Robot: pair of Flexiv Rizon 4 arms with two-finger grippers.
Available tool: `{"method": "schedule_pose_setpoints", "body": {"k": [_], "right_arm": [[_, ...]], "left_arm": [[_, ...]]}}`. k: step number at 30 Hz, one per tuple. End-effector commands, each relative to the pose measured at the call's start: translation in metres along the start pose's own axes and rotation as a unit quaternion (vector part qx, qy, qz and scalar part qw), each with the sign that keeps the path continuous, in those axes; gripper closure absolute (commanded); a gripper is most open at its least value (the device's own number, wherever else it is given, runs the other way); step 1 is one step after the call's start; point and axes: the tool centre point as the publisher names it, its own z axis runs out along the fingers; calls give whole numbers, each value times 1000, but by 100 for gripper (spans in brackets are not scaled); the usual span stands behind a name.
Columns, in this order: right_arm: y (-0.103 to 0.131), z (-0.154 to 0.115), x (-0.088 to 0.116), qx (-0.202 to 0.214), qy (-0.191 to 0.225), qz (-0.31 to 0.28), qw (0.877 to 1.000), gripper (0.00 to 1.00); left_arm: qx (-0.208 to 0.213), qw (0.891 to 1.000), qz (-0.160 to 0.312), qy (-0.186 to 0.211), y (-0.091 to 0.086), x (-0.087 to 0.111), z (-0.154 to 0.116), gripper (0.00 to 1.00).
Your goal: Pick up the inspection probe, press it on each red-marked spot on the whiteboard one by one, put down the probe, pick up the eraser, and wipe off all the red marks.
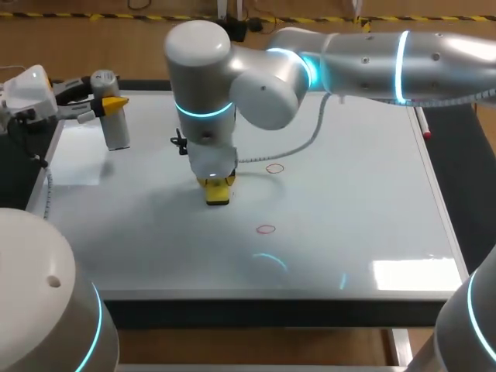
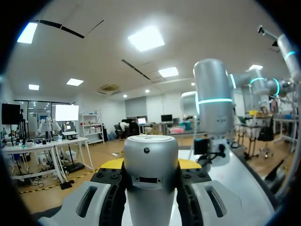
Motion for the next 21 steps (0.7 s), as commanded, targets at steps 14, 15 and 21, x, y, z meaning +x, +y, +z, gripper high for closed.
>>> {"method": "schedule_pose_setpoints", "body": {"k": [14,15,21], "right_arm": [[-5,-8,38,3,-5,19,1000,100],[-5,-10,38,4,-6,19,1000,100],[-13,-33,54,10,-14,18,1000,100]], "left_arm": [[-1,1000,0,-1,-2,0,0,100],[-1,1000,0,-1,-2,0,0,100],[-1,1000,0,-1,-2,0,0,100]]}}
